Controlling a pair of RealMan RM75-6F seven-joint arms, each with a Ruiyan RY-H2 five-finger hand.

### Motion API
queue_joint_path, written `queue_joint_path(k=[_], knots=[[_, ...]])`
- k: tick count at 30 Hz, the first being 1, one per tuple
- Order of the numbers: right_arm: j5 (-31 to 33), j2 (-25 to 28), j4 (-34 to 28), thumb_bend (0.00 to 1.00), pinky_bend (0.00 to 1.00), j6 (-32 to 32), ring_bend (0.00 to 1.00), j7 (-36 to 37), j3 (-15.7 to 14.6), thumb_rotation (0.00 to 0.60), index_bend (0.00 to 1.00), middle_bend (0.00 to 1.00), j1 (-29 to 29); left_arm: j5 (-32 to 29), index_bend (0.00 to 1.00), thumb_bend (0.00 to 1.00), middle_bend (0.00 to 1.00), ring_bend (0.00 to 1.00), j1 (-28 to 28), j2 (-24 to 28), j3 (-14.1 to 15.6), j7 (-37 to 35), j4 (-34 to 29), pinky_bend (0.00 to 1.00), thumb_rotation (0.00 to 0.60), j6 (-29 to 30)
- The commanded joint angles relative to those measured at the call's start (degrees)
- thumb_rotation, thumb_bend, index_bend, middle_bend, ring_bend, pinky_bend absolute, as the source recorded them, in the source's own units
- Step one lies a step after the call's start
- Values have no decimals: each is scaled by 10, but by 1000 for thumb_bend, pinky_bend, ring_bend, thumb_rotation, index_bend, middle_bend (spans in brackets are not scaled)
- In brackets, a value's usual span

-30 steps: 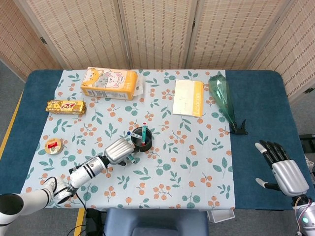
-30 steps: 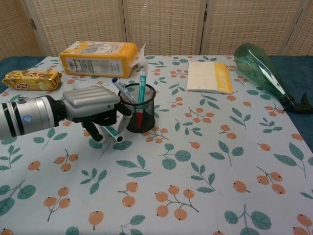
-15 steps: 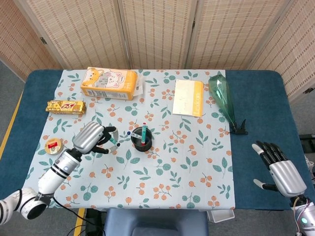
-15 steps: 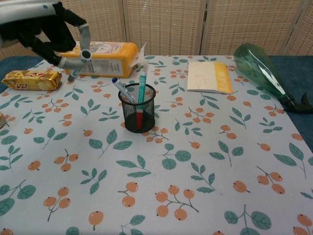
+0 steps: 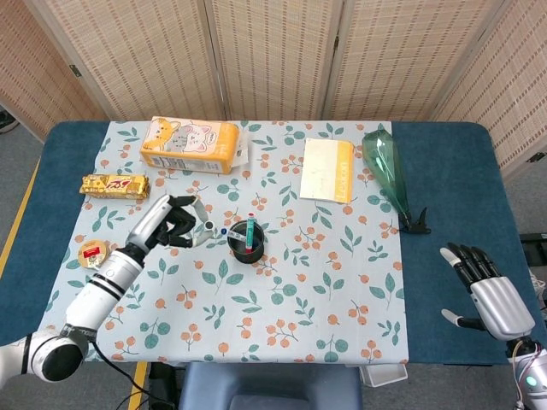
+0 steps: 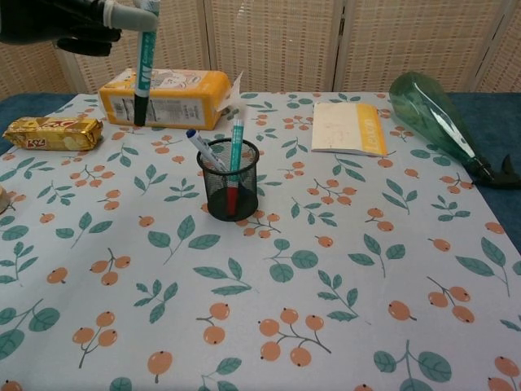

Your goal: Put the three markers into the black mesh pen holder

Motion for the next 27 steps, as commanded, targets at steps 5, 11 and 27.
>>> queue_joint_path(k=[5,11,27], knots=[[0,1,4,127,0,1,0,6,0,600,3,0,0,-32,604,342,1000,942,-44,-83,-26,-13,70,984,600,-52],[2,3,6,128,0,2,0,13,0,600,3,0,-1,-41,605,345,1000,942,-57,-117,-42,-19,101,984,600,-73],[-4,9,11,128,0,32,1,30,-1,600,3,0,-15,0,611,346,1000,942,-66,-220,-47,-34,198,983,600,-90]])
